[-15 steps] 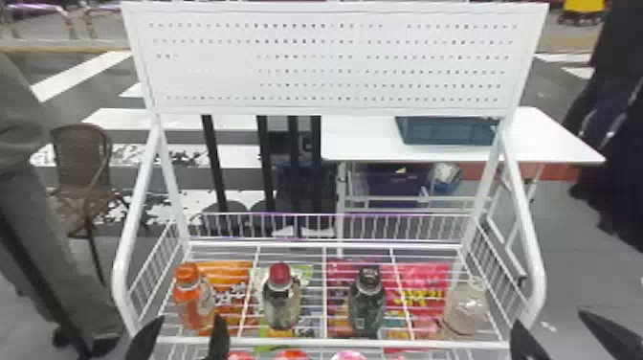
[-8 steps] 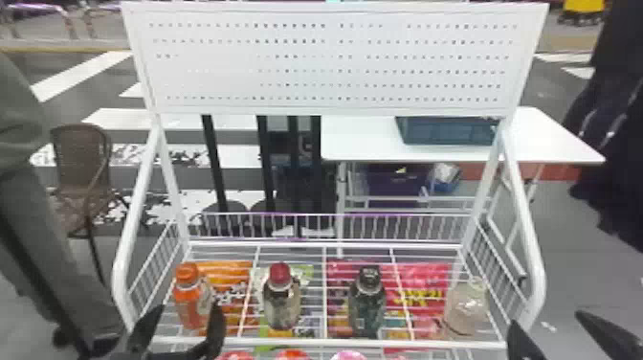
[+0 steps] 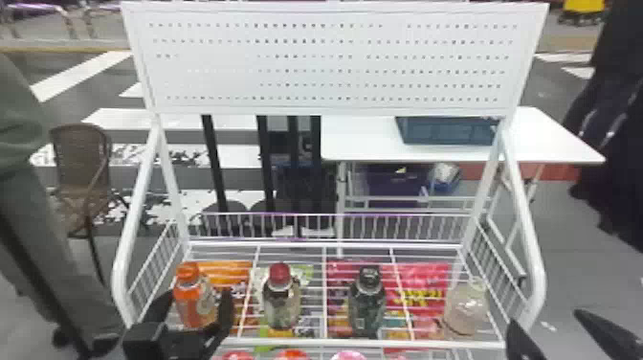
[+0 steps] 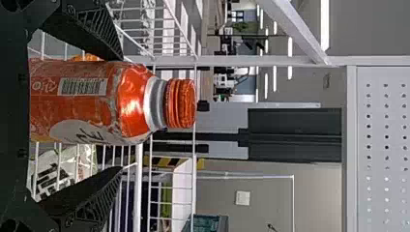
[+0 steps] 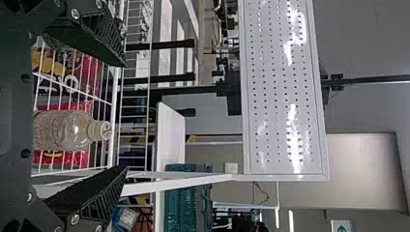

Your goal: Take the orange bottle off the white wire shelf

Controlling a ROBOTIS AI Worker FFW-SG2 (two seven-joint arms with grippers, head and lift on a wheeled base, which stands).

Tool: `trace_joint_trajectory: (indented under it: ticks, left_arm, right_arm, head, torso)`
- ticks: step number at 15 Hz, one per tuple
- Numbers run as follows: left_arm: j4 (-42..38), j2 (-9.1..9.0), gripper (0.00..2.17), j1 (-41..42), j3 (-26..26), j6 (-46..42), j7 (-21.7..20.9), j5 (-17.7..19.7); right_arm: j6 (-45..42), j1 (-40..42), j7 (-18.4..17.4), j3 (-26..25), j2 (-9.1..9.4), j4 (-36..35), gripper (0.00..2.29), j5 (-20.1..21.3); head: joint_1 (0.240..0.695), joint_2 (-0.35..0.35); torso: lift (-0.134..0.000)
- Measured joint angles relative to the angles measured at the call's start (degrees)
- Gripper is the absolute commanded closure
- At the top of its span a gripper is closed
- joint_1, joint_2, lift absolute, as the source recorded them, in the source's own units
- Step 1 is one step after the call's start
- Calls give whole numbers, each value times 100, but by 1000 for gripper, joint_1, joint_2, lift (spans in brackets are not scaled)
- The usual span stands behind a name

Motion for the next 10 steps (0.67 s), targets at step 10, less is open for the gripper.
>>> trace_joint_trajectory:
  ticks: [10]
  left_arm:
    - [171, 42, 542, -169, -41, 51, 5, 75]
  right_arm:
    - [3, -58, 0, 2, -7, 32, 144, -2]
  head:
    - [499, 0]
  torso:
    - [0]
